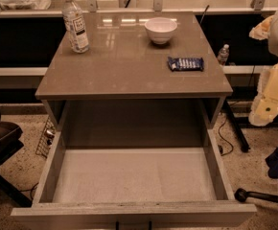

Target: Place blue plastic bottle into top drawer

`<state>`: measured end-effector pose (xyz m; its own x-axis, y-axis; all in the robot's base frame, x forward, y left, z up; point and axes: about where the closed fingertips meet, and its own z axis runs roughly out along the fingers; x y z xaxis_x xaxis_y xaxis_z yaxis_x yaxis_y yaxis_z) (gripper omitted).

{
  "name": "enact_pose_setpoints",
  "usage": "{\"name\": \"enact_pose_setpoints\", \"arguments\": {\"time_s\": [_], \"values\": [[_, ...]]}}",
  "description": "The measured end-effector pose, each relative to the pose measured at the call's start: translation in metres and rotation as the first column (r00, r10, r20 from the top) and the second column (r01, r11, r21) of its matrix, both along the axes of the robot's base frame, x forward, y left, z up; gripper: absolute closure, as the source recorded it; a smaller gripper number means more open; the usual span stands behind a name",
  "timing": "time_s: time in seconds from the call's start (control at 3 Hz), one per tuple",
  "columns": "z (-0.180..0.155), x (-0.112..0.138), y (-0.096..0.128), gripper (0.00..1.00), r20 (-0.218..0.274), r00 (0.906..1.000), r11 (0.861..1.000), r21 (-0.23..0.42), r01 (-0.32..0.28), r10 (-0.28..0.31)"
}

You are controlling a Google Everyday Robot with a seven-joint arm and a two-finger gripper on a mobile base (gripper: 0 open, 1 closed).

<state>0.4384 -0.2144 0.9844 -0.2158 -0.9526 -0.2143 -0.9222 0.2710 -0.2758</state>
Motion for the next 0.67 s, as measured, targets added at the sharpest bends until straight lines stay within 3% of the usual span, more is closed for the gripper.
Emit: {"name": "enact_pose_setpoints", "arguments": {"time_s": [0.33,0.67], "values": [[0.0,0.0,0.0,0.0,0.0,1.0,1.0,0.0,0.0,0.0],[0.007,0.013,0.008,0.0,0.073,0.9973,0.999,0.05,-0.018,0.014]]}}
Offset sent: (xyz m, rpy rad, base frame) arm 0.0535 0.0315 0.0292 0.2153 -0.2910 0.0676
